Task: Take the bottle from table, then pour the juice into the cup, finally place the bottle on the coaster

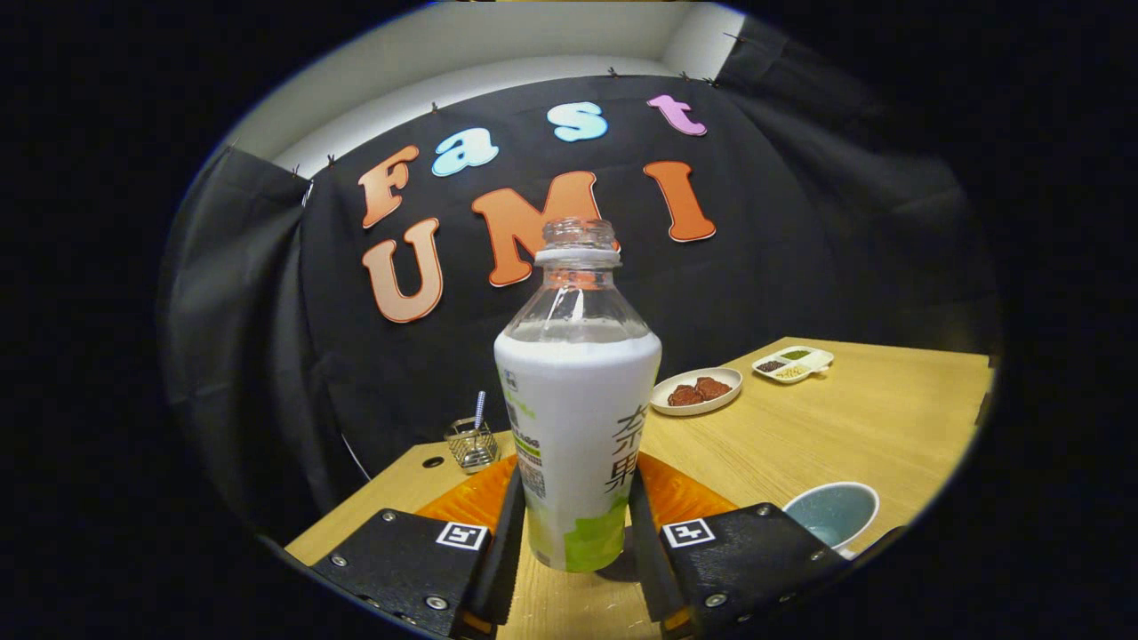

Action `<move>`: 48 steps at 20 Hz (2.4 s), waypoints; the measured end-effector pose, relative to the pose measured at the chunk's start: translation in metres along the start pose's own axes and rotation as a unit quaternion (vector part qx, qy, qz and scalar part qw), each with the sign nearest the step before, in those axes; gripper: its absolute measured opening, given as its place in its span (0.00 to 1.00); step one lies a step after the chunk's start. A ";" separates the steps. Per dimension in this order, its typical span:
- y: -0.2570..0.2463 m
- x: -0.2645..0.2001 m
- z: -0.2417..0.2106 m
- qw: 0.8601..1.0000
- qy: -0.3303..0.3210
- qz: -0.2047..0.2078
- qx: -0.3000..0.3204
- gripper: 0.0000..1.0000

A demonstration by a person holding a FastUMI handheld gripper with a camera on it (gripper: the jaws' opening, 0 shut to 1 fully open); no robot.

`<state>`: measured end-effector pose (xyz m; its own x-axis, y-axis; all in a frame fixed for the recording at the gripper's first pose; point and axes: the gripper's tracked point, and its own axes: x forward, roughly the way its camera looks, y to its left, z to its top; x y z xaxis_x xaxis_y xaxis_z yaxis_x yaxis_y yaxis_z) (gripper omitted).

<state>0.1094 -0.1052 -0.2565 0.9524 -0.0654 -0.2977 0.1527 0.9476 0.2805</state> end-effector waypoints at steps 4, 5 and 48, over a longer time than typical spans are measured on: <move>-0.004 0.014 -0.014 0.994 0.021 -0.030 -0.106 0.57; -0.004 0.017 -0.019 0.992 0.028 -0.034 -0.119 0.57; 0.105 -0.093 0.111 0.980 -0.084 -0.005 -0.180 0.95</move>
<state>0.0666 -0.0347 -0.0980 0.9860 -0.0973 -0.1356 0.0883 0.9936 -0.0709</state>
